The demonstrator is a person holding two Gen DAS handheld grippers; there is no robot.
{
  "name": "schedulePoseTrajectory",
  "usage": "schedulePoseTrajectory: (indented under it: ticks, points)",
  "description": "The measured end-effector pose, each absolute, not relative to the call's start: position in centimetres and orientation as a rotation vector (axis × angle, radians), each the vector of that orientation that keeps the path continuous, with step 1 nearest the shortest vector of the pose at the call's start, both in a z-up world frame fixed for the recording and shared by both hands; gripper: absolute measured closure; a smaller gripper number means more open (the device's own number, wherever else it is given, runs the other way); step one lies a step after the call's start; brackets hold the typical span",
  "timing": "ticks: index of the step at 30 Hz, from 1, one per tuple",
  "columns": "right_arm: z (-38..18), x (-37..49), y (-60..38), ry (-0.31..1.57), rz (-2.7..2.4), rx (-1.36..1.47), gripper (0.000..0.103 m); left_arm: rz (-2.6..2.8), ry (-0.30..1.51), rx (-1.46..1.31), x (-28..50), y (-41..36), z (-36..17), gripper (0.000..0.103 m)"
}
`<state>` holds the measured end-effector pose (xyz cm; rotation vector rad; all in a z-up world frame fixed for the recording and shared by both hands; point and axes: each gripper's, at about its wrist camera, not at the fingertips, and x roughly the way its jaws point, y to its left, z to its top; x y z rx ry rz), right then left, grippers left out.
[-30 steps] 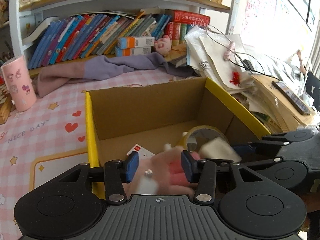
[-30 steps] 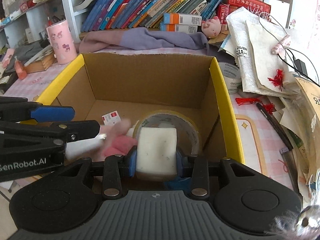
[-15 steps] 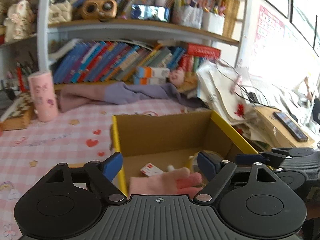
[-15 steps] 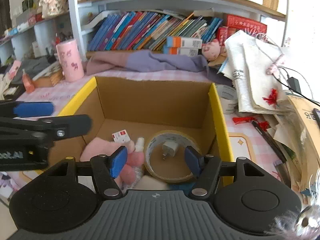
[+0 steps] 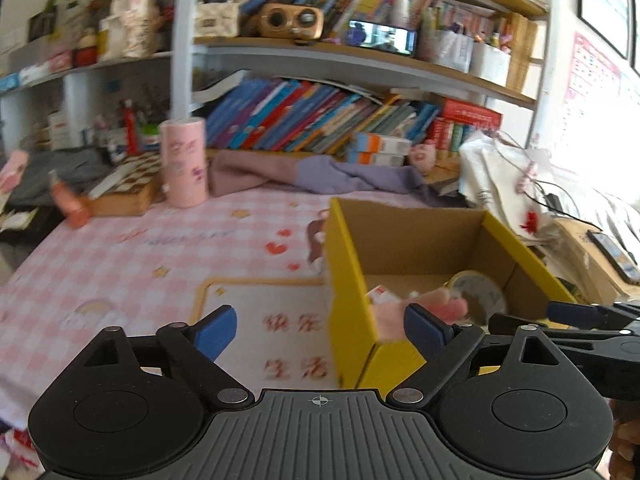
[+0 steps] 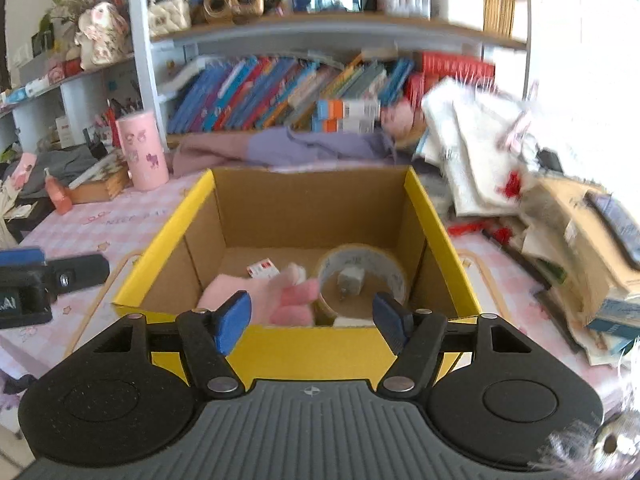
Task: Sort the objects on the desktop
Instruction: 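Lift both open grippers out of the box and pull back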
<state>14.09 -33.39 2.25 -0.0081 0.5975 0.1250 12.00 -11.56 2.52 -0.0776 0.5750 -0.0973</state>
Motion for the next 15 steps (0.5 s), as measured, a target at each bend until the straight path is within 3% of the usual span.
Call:
schedulePoseTrajectory:
  ticks: [15]
  points:
    - [1.1,7.1,-28.1,0.672,0.100,-0.006,0.032,-0.091,0.624,-0.020,6.1,-7.5,1.4,0.008]
